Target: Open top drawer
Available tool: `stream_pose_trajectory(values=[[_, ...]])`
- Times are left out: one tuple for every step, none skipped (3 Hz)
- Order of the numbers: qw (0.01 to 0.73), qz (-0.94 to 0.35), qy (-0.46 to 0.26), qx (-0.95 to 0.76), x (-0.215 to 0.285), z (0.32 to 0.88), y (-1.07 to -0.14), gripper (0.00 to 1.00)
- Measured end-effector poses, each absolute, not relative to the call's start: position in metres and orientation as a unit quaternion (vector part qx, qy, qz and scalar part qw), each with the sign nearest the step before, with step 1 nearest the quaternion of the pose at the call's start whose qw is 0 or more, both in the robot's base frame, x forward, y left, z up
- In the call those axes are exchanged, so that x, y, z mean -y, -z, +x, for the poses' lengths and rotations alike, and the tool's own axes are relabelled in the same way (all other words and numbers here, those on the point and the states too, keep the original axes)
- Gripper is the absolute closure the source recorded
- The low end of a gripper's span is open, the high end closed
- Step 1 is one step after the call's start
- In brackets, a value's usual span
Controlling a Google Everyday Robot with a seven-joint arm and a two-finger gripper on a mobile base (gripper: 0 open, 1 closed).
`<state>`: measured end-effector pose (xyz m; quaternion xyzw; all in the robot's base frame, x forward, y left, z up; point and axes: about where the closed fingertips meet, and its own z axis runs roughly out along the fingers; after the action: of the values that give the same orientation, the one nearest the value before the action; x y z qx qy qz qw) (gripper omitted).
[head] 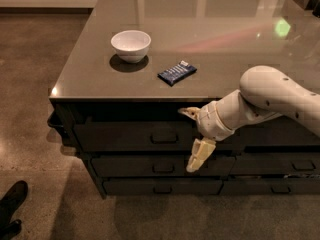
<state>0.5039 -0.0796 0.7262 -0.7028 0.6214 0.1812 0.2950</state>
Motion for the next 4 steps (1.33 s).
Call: stream_pose_trajectory(values=[[0.292, -0.712, -0.163, -0.618, 0.086, 0.517, -0.720, 0.00], [0.279, -0.712, -0.161, -0.624, 0.091, 0.522, -0.704, 0.00], [0.269, -0.708, -0.172, -0.630, 0.097, 0.527, -0.681, 0.00], [0.261, -0.708, -0.180, -0.630, 0.099, 0.532, -0.662, 0.00]])
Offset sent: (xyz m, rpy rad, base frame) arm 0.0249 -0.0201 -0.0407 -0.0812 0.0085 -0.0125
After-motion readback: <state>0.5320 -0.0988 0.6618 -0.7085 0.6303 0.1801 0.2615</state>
